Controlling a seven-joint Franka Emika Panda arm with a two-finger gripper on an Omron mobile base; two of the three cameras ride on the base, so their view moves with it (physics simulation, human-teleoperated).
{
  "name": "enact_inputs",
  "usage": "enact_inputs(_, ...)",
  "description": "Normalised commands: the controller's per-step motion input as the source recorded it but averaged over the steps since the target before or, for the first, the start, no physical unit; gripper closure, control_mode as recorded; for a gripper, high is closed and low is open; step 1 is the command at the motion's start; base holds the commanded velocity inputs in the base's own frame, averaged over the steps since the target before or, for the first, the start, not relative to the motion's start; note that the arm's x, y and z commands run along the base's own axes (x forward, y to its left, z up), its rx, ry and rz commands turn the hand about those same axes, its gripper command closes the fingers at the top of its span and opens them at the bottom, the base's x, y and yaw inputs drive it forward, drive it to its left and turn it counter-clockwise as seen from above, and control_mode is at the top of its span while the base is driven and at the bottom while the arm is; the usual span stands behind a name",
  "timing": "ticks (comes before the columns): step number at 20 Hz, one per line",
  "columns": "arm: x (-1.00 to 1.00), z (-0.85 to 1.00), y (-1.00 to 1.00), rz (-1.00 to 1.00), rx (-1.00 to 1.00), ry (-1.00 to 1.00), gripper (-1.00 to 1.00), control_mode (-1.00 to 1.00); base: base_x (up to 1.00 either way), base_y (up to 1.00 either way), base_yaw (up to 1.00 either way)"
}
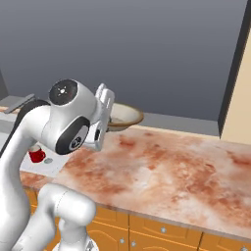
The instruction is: Pick the mug and place it in the sink. Pick the bowl and place it in the open cabinet and then close the cabinet.
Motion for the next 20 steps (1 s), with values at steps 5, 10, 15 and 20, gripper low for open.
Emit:
enact_inputs(5, -0.68, 0.23, 0.07, 0.0, 0.0, 0.05, 1.0, -1.0, 0.0, 0.0, 0.0)
enact_inputs(10, -0.19, 0.01, 0.07, 0.0, 0.0, 0.0, 1.0, 1.0, -0.8, 0.37, 0.0)
enact_inputs(15, 0.0, 0.0, 0.0, 0.0, 0.0, 0.0, 1.0, 1.0, -1.0, 0.96, 0.0)
enact_inputs(20, 0.0, 0.0, 0.0, 0.0, 0.0, 0.0, 1.0, 1.0, -0.96, 1.0, 0.21)
